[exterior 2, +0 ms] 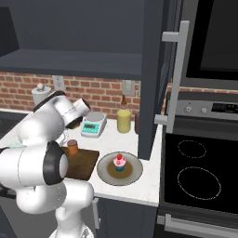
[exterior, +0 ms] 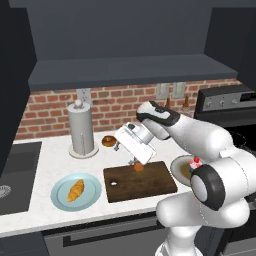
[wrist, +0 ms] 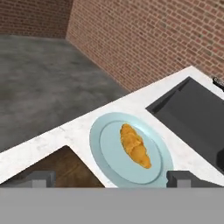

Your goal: From the different types of pastries on the counter, select a croissant and place it on the cutting board. Then retrieve a jar of jam from the cabinet and place it alongside the croissant on the cutting board.

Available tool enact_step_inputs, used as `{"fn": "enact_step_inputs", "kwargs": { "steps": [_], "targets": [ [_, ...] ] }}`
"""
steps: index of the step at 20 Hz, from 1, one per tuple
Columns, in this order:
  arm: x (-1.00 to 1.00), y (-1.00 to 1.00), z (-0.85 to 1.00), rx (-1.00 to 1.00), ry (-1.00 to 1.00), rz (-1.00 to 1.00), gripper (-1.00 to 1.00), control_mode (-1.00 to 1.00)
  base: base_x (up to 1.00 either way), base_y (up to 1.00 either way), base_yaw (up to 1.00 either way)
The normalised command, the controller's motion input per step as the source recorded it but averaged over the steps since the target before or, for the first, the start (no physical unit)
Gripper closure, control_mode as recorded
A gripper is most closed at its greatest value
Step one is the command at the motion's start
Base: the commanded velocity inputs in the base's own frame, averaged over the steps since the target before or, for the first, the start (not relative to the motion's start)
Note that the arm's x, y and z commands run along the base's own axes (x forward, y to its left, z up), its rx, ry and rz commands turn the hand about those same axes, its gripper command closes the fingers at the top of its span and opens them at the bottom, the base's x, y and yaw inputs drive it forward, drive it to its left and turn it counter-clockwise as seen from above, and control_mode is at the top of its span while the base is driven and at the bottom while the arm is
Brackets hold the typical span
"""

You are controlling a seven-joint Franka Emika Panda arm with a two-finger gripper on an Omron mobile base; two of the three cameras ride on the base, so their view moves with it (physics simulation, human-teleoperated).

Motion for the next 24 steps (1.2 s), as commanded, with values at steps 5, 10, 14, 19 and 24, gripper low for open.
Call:
{"fn": "enact_step_inputs", "kwargs": {
  "steps": [5, 10, 14, 19, 24],
  "targets": [
    [-0.01, 0.27, 0.05, -0.12, -0.14, 0.05, -1.00, -1.00, 0.00, 0.00, 0.00],
    [0.00, 0.34, 0.10, -0.13, -0.12, 0.08, -1.00, -1.00, 0.00, 0.00, 0.00],
    [0.00, 0.30, 0.06, -0.11, -0.07, 0.09, -1.00, -1.00, 0.00, 0.00, 0.00],
    [0.00, 0.22, 0.05, -0.05, -0.03, 0.10, -1.00, -1.00, 0.00, 0.00, 0.00],
    [0.00, 0.16, 0.00, -0.01, 0.00, 0.05, -1.00, -1.00, 0.00, 0.00, 0.00]
  ]
}}
